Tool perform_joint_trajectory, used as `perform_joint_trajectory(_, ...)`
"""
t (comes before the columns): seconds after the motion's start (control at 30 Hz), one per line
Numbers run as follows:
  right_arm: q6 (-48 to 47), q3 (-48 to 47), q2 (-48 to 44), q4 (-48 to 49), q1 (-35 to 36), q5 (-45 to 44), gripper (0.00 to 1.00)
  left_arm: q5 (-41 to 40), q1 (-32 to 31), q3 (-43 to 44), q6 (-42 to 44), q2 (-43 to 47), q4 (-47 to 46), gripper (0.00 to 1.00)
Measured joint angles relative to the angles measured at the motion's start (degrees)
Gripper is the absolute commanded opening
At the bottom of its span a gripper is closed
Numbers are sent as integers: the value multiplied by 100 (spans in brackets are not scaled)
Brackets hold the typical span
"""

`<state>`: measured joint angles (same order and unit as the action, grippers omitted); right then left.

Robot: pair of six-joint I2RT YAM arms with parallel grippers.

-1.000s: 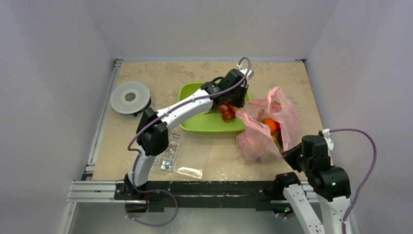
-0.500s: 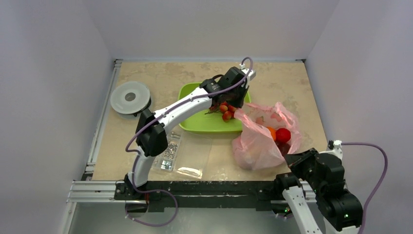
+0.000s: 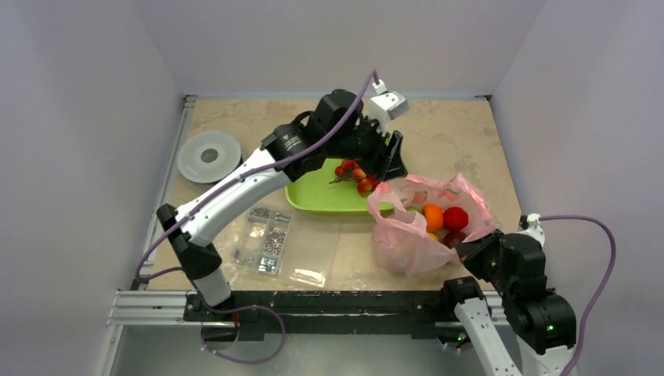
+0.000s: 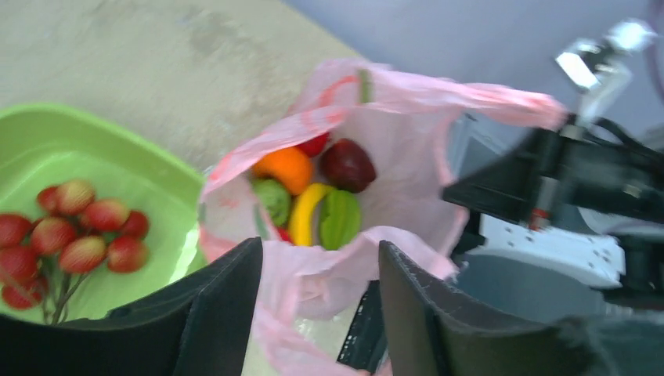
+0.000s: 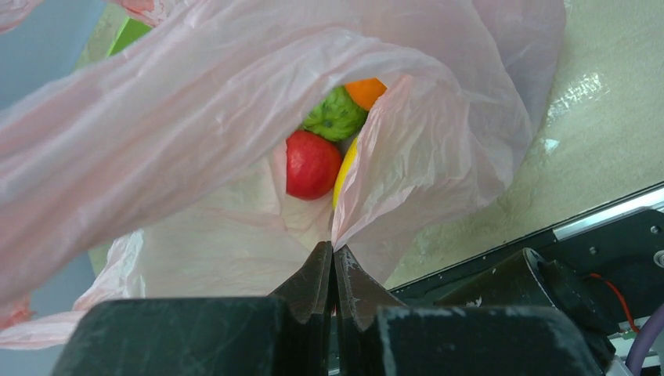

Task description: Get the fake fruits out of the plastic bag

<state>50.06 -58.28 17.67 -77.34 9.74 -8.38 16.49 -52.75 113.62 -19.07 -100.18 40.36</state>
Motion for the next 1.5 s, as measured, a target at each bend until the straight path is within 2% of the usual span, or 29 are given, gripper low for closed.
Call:
perform_joint_trajectory(0.03,-26,35,9,46,0,2,0,111,-142,4,101,146,-50,39)
perform_joint_trajectory(0.13,-96,79,44,118,0,15,0,271,-767,229,485,286,-85,39)
perform_joint_trajectory(0.27,-190,79,50,232,0,46,0,308,-1510,575,774,-98,-98,29)
perform_joint_trajectory(0.47,-275,24,-57,356,0,127,0,46,-1615,691,824,-1423,-144,21)
perform_joint_trajectory(0.5,-278,-7,-94,363,0,160,0,-46,-1602,691,817,-1665,-138,16)
perform_joint_trajectory(0.57,-284,-57,-157,367,0,197,0,-238,-1598,612,809,-2072,-142,16)
perform_joint_trajectory(0.8,-337,-39,-195,374,0,264,0,-745,-1679,203,844,-2343,-131,34)
perform_joint_trajectory(0.9,-376,26,-192,396,0,330,0,-918,-1705,201,981,-2293,-109,47)
perform_joint_trajectory(1.13,-457,295,-83,577,0,450,0,-728,-1705,363,1156,-2188,-22,52)
perform_joint_trajectory(1.27,-476,332,-33,610,0,516,0,-592,-1707,612,1106,-2297,-127,58)
perform_joint_trajectory(1.4,-494,313,-33,599,0,514,0,-608,-1722,654,1071,-2544,-319,79)
perform_joint_trajectory(1.5,-503,310,-33,599,0,514,0,-793,-1755,654,1088,-2769,-341,84)
